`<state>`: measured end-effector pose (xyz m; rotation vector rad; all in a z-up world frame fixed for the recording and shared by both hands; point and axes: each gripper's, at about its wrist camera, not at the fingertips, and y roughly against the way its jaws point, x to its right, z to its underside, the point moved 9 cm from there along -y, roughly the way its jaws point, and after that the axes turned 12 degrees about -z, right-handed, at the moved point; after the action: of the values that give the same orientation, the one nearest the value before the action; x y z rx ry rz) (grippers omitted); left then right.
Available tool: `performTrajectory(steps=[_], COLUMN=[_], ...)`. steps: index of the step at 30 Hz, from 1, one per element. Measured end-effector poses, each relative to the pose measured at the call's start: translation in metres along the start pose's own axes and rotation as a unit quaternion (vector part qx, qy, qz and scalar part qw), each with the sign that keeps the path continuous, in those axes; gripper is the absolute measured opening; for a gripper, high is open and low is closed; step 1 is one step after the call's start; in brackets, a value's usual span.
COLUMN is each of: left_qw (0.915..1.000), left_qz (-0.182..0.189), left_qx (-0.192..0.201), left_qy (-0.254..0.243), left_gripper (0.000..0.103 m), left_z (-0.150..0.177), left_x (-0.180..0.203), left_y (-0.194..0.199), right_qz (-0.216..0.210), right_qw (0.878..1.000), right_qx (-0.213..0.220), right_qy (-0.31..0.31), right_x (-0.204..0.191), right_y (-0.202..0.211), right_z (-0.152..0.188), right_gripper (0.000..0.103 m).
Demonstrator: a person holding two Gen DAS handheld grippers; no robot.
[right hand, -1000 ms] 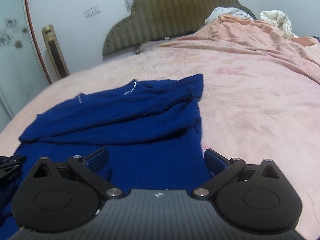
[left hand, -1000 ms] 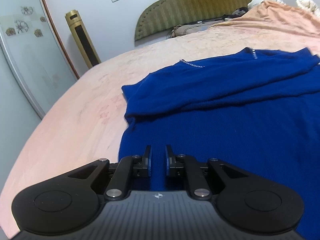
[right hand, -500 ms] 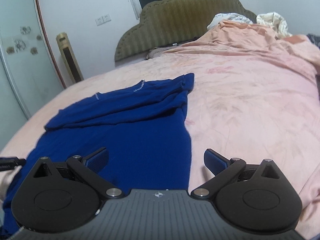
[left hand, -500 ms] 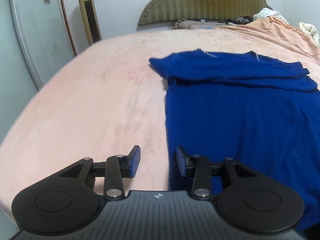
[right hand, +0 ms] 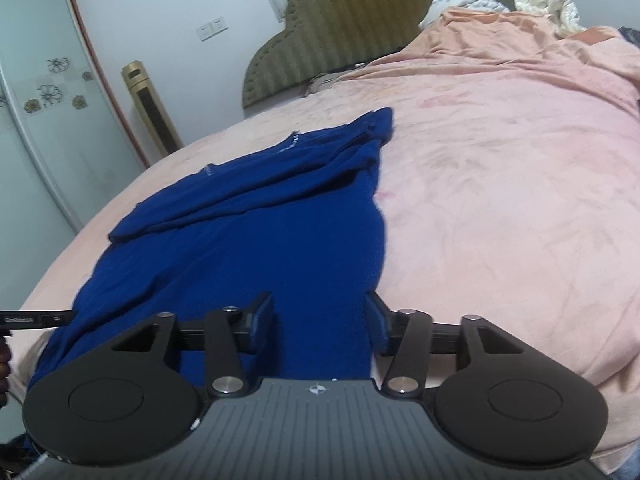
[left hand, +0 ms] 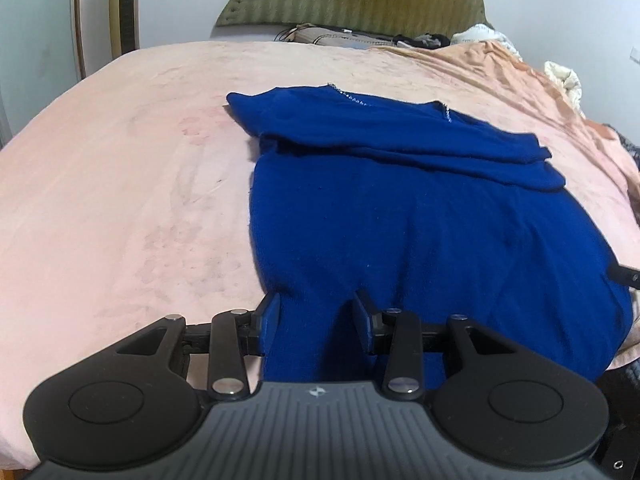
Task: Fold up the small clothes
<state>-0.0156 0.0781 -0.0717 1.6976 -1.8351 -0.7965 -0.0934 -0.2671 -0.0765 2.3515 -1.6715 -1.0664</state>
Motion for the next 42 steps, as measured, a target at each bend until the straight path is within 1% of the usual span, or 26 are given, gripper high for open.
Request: performTrajectory(steps=[1, 2, 3, 4, 5, 6, 7, 9, 13, 15, 16, 20, 23, 27, 31, 33, 35, 36, 37, 38, 39, 40, 42], left_qw=[0.9999, 0.9996, 0.9991, 0.9986, 0.9984, 0.9982, 0.9978, 0.9977, 0.9975, 0.997, 0.9968, 0.9963, 0.995, 0.9916, 0.9912, 0.9916, 0.9911, 0.9912, 0.9916, 0.992, 0.9923, 0.9922, 0.9921], left_qz=[0.007, 0.014, 0.021, 0.024, 0.024, 0.023, 0.027, 0.029, 0.03, 0.029, 0.025, -0.01, -0.031, -0.069, -0.101, -0.108, -0.117, -0.117, -0.116, -0.113, -0.111, -0.112, -0.113], left_qx=[-0.002, -0.005, -0.009, -0.011, -0.015, -0.019, -0.022, -0.014, 0.042, 0.057, 0.061, 0.077, 0.085, 0.096, 0.079, 0.066, 0.059, 0.057, 0.054, 0.05, 0.05, 0.049, 0.048], left_qy=[0.012, 0.022, 0.035, 0.045, 0.05, 0.052, 0.056, 0.06, 0.048, 0.045, 0.046, 0.037, 0.043, 0.051, 0.035, 0.025, 0.021, 0.022, 0.023, 0.023, 0.024, 0.024, 0.027], left_gripper=[0.038, 0.038, 0.036, 0.023, 0.014, 0.007, 0.005, 0.005, 0.005, 0.005, 0.005, 0.005, 0.005, 0.005, 0.005, 0.005, 0.006, 0.006, 0.006, 0.006, 0.006, 0.007, 0.007], left_z=[0.0, -0.001, -0.002, -0.002, -0.002, -0.003, -0.004, -0.009, -0.032, -0.046, -0.053, -0.074, -0.089, -0.103, -0.102, -0.096, -0.09, -0.088, -0.085, -0.084, -0.082, -0.081, -0.078], left_x=[-0.002, -0.004, -0.007, -0.009, -0.01, -0.01, -0.01, -0.009, 0.002, 0.006, 0.006, 0.009, 0.007, -0.003, -0.003, -0.001, -0.003, -0.003, -0.004, -0.004, -0.005, -0.006, -0.009], left_y=[0.0, -0.001, -0.002, -0.003, -0.004, -0.005, -0.004, 0.001, 0.022, 0.026, 0.026, 0.015, 0.003, -0.014, -0.039, -0.048, -0.053, -0.054, -0.053, -0.052, -0.05, -0.048, -0.042], right_qz=[-0.003, -0.005, -0.006, -0.006, -0.006, -0.006, -0.005, -0.01, -0.028, -0.031, -0.031, -0.023, -0.005, 0.039, 0.08, 0.084, 0.086, 0.093, 0.098, 0.102, 0.099, 0.097, 0.098], right_qw=[1.0, 1.0, 1.0, 1.0, 1.0, 1.0, 1.0, 1.0, 0.999, 0.999, 0.998, 0.997, 0.996, 0.993, 0.991, 0.992, 0.993, 0.993, 0.993, 0.992, 0.993, 0.993, 0.993], right_qx=[0.0, -0.001, 0.0, 0.001, 0.004, 0.006, 0.009, 0.016, 0.033, 0.041, 0.045, 0.059, 0.064, 0.069, 0.07, 0.063, 0.052, 0.049, 0.047, 0.046, 0.046, 0.049, 0.057], right_qy=[-0.001, -0.002, -0.005, -0.009, -0.013, -0.015, -0.015, -0.013, -0.002, 0.011, 0.019, 0.049, 0.066, 0.085, 0.081, 0.063, 0.054, 0.053, 0.053, 0.052, 0.048, 0.045, 0.044], right_x=[-0.002, -0.002, -0.002, -0.001, -0.001, 0.0, 0.0, -0.004, -0.018, -0.025, -0.028, -0.035, -0.033, -0.019, 0.003, 0.015, 0.019, 0.021, 0.021, 0.022, 0.022, 0.021, 0.02], right_y=[0.0, -0.001, -0.001, -0.001, -0.002, -0.002, -0.002, -0.002, 0.0, -0.001, -0.002, -0.013, -0.025, -0.04, -0.053, -0.058, -0.064, -0.065, -0.066, -0.065, -0.063, -0.06, -0.05], right_z=[0.001, 0.001, 0.002, 0.002, 0.003, 0.003, 0.002, -0.002, -0.021, -0.034, -0.042, -0.07, -0.088, -0.106, -0.112, -0.109, -0.101, -0.097, -0.093, -0.091, -0.089, -0.088, -0.086], right_gripper=[0.036, 0.029, 0.015, 0.013, 0.012, 0.01, 0.01, 0.009, 0.009, 0.009, 0.008, 0.008, 0.008, 0.008, 0.008, 0.009, 0.017, 0.018, 0.025, 0.029, 0.037, 0.041, 0.043])
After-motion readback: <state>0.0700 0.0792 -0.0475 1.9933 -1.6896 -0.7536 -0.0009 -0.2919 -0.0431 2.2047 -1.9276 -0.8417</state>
